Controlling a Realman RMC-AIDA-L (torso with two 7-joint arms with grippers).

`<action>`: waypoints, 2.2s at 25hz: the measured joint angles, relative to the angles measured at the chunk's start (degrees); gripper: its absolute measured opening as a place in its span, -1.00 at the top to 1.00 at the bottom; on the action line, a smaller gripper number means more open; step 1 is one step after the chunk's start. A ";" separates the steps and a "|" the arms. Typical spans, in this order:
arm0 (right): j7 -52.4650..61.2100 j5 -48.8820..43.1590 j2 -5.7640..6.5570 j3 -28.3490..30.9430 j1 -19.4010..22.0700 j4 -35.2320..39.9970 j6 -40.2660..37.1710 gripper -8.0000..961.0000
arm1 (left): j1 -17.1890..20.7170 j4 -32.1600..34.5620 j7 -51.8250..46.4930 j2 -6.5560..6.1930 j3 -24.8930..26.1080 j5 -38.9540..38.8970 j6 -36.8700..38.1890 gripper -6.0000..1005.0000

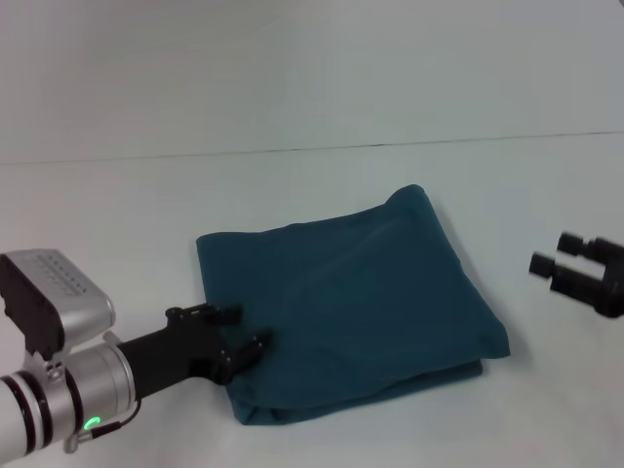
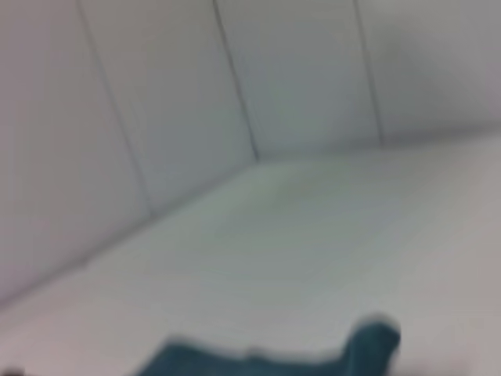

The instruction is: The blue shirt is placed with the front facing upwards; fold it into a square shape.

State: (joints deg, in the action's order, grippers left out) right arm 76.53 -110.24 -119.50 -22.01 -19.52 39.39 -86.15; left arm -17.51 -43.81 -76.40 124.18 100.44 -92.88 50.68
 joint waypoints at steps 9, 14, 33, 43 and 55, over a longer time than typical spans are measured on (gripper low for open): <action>-20.06 8.86 -0.29 -0.26 -6.07 -14.73 3.24 -0.24 | 0.21 -4.19 -1.21 0.14 0.25 -0.49 1.32 -0.07; -26.70 8.71 -0.40 -0.59 -12.08 -23.71 9.81 0.13 | 0.07 -5.01 -1.16 0.21 0.35 -2.51 1.55 -0.07; -30.11 17.00 -0.77 -0.33 -20.23 -34.18 38.15 0.98 | 0.27 -2.96 -0.86 0.27 0.10 -4.26 1.82 -0.07; -30.01 19.92 -0.39 -0.78 -19.15 -33.57 30.30 0.96 | 0.30 -3.25 -0.61 0.14 0.66 -4.93 3.07 -0.07; -32.42 15.11 -0.45 -7.55 -7.85 -32.03 16.89 0.95 | 4.03 -7.52 0.12 0.18 0.89 -5.64 3.98 -0.07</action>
State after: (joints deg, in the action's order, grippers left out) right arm 44.10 -95.13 -119.95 -29.56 -27.37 7.36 -69.26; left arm -13.48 -51.33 -76.27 124.36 101.33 -98.51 54.67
